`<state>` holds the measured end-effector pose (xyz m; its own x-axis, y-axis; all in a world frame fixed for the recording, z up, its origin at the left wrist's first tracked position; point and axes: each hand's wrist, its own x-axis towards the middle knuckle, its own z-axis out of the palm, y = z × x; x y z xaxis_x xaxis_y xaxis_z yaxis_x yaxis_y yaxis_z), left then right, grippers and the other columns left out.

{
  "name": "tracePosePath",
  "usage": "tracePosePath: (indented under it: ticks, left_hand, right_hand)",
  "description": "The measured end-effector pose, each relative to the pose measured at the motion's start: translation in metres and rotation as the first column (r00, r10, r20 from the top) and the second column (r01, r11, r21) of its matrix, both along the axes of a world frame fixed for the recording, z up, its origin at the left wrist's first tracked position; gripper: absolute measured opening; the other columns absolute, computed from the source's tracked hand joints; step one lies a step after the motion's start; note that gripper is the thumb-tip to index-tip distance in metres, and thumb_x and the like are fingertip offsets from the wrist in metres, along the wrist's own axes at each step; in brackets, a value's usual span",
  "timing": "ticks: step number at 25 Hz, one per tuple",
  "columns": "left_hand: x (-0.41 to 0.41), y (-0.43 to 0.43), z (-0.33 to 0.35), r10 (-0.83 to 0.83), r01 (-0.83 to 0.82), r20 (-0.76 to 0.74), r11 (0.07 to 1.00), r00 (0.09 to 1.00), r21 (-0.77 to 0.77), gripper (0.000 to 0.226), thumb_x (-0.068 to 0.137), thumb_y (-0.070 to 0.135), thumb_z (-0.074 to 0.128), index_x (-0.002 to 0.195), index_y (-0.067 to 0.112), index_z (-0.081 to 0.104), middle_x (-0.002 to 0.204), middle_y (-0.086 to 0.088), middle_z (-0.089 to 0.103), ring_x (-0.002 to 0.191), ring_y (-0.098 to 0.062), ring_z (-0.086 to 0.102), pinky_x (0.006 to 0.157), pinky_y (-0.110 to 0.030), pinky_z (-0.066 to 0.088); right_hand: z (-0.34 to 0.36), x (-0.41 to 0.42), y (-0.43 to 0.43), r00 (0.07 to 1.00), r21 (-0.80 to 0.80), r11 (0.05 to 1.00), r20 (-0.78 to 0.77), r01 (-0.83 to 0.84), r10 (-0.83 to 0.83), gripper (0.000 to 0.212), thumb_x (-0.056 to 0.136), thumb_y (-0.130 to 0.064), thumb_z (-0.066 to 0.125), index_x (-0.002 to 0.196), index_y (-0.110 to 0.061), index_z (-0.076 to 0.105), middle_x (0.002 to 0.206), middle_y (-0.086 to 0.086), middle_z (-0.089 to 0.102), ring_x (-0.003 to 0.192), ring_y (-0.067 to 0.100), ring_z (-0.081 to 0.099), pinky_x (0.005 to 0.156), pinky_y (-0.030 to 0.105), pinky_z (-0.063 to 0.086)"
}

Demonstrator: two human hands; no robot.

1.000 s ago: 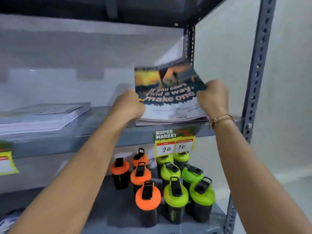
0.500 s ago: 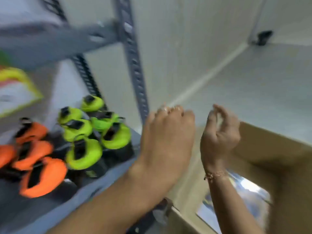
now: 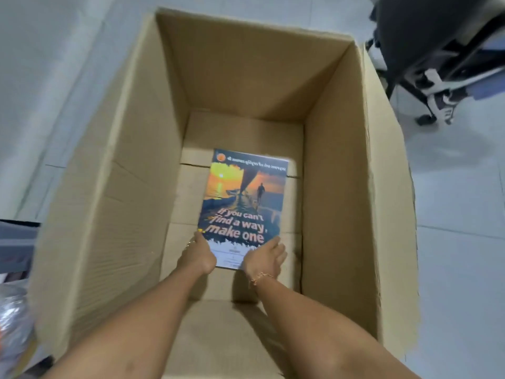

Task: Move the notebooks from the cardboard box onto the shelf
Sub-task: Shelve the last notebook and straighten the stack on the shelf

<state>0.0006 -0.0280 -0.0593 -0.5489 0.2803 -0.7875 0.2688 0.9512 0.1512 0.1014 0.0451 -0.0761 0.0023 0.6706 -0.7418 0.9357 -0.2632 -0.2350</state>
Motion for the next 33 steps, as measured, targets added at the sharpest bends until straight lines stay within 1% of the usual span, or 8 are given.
tracePosePath:
  ticks: [6, 14, 18, 22, 26, 27, 29, 33]
  left_hand:
    - [0.002, 0.019, -0.019, 0.399, -0.403, -0.177, 0.915, 0.9, 0.015, 0.048, 0.084, 0.011, 0.054, 0.13, 0.007, 0.04, 0.137, -0.019, 0.041, 0.123, -0.04, 0.044, 0.102, -0.045, 0.042]
    - [-0.022, 0.011, -0.016, 0.352, -0.362, -0.126, 0.929, 0.927, -0.07, 0.042, 0.08, 0.013, 0.063, 0.119, -0.003, 0.057, 0.129, -0.021, 0.057, 0.116, -0.037, 0.056, 0.095, -0.039, 0.048]
    - [-0.013, 0.017, 0.051, 0.171, -0.158, -0.228, 0.985, 0.959, 0.074, 0.035, 0.085, 0.008, 0.057, 0.119, -0.002, 0.058, 0.129, -0.022, 0.058, 0.12, -0.036, 0.055, 0.095, -0.037, 0.047]
    - [-0.02, 0.003, 0.159, 0.233, -0.089, -0.423, 0.939, 0.875, 0.333, 0.03, 0.085, 0.003, 0.054, 0.115, 0.0, 0.058, 0.126, -0.021, 0.058, 0.118, -0.037, 0.055, 0.095, -0.04, 0.046]
    - [-0.011, -0.06, 0.287, 0.46, 0.106, -0.647, 0.761, 0.608, 0.64, 0.026, 0.086, 0.011, 0.056, 0.111, 0.003, 0.055, 0.118, -0.019, 0.056, 0.11, -0.036, 0.053, 0.092, -0.039, 0.039]
    - [-0.01, -0.083, 0.318, 0.551, 0.203, -0.683, 0.688, 0.479, 0.697, 0.026, 0.085, 0.016, 0.055, 0.107, 0.003, 0.057, 0.111, -0.019, 0.058, 0.104, -0.033, 0.054, 0.089, -0.036, 0.039]
    - [-0.006, -0.136, 0.392, 0.724, 0.416, -0.672, 0.57, 0.155, 0.709, 0.022, 0.083, 0.021, 0.056, 0.095, 0.004, 0.063, 0.092, -0.016, 0.062, 0.089, -0.023, 0.052, 0.078, -0.03, 0.038]
    - [0.037, -0.251, 0.523, 0.741, 0.511, -0.586, 0.661, -0.328, 0.55, 0.011, 0.087, 0.013, 0.06, 0.083, 0.004, 0.063, 0.077, -0.004, 0.053, 0.076, -0.019, 0.049, 0.068, -0.017, 0.035]
  right_hand:
    - [-0.004, -0.005, 0.026, 0.977, -0.004, 0.977, -0.033, 0.213, -0.213, 0.05, 0.085, -0.017, 0.054, 0.129, -0.011, 0.032, 0.139, 0.01, 0.039, 0.127, 0.03, 0.036, 0.104, 0.046, 0.034]
    - [0.001, -0.008, 0.033, 0.935, -0.022, 0.937, -0.069, 0.347, -0.348, 0.039, 0.084, -0.014, 0.056, 0.121, -0.008, 0.044, 0.134, 0.015, 0.035, 0.123, 0.034, 0.032, 0.104, 0.051, 0.037]
    - [0.052, -0.008, 0.02, 0.938, 0.152, 0.929, -0.139, 0.337, -0.318, 0.036, 0.083, -0.006, 0.055, 0.118, -0.006, 0.045, 0.135, 0.014, 0.035, 0.124, 0.032, 0.032, 0.102, 0.05, 0.035]
    - [0.145, -0.03, -0.002, 0.861, 0.267, 0.86, -0.404, 0.434, -0.309, 0.032, 0.087, -0.01, 0.056, 0.116, -0.002, 0.046, 0.133, 0.016, 0.037, 0.125, 0.033, 0.034, 0.101, 0.05, 0.031]
    - [0.263, -0.06, -0.039, 0.565, 0.344, 0.737, -0.822, 0.581, -0.062, 0.041, 0.086, -0.008, 0.06, 0.122, 0.005, 0.046, 0.129, 0.023, 0.041, 0.123, 0.031, 0.039, 0.106, 0.027, 0.032]
    - [0.295, -0.066, -0.054, 0.421, 0.339, 0.718, -0.904, 0.608, 0.07, 0.044, 0.084, -0.005, 0.062, 0.123, 0.007, 0.046, 0.125, 0.025, 0.042, 0.119, 0.03, 0.042, 0.099, 0.01, 0.033]
    - [0.363, -0.079, -0.09, 0.15, 0.319, 0.724, -0.945, 0.612, 0.289, 0.049, 0.082, -0.005, 0.064, 0.126, 0.006, 0.046, 0.116, 0.023, 0.044, 0.112, 0.031, 0.047, 0.087, 0.004, 0.04]
    - [0.49, -0.09, -0.175, -0.238, 0.374, 0.796, -0.816, 0.476, 0.527, 0.054, 0.084, -0.016, 0.058, 0.132, 0.003, 0.044, 0.116, 0.019, 0.05, 0.109, 0.03, 0.049, 0.086, 0.006, 0.039]
